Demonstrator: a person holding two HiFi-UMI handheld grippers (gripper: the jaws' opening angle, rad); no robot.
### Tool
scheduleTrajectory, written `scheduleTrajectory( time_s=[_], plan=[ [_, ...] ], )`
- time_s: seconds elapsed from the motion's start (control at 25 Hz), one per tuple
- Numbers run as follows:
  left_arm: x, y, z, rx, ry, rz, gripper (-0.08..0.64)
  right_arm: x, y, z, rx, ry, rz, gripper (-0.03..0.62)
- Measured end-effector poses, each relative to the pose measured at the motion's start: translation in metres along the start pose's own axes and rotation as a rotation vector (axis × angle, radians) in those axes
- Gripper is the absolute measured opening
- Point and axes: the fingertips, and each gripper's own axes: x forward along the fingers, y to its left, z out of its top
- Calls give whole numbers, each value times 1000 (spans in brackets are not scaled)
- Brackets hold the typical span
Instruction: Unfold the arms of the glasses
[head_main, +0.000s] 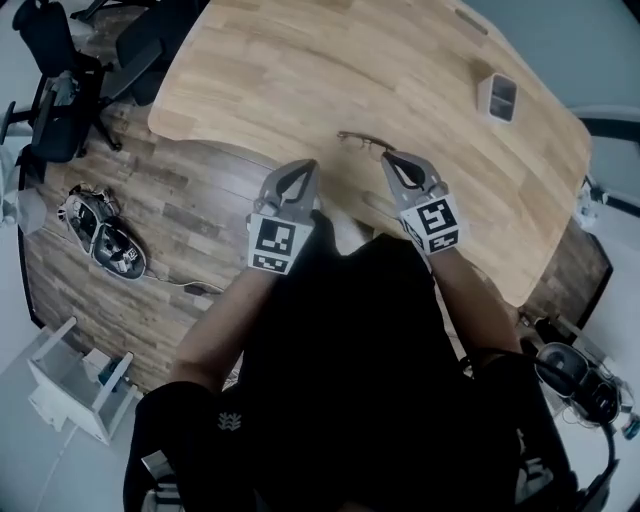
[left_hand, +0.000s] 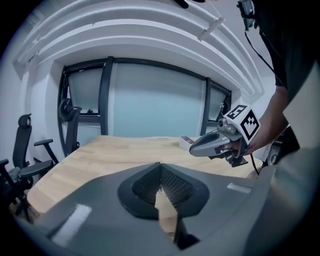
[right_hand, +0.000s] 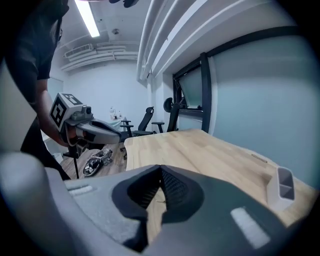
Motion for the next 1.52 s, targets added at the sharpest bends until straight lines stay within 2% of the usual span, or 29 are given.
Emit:
scheduleTrajectory(
  time_s=[0.12, 0.24, 0.48, 0.6, 0.68, 0.8, 1.12, 1.36, 1.52],
  plan=[
    [15, 7, -5, 10, 4, -70, 5, 21, 3, 2, -64, 49, -26, 2],
    [31, 12, -12, -2, 14, -95, 5, 39, 3, 0, -72, 73, -7, 2],
    [57, 19, -22, -5, 25, -94, 5, 65, -13, -33, -73, 125, 19, 2],
    [66, 18, -32, -5, 54, -84, 5, 80, -13, -51, -114, 166, 104, 3],
    [70, 19, -38, -5, 75, -77, 5, 90, -10, -63, -173, 207, 158, 21],
    [78, 20, -45, -19, 95, -69, 5, 101, -15, -77, -243, 248, 202, 43],
    [89, 24, -60, -43, 132, -49, 5, 123, -15, -100, -317, 319, 320, 51],
    [89, 27, -65, -49, 149, -41, 5, 131, -15, -110, -336, 358, 314, 51],
    [89, 29, -70, -57, 161, -31, 5, 128, -12, -101, -339, 320, 307, 31]
  ],
)
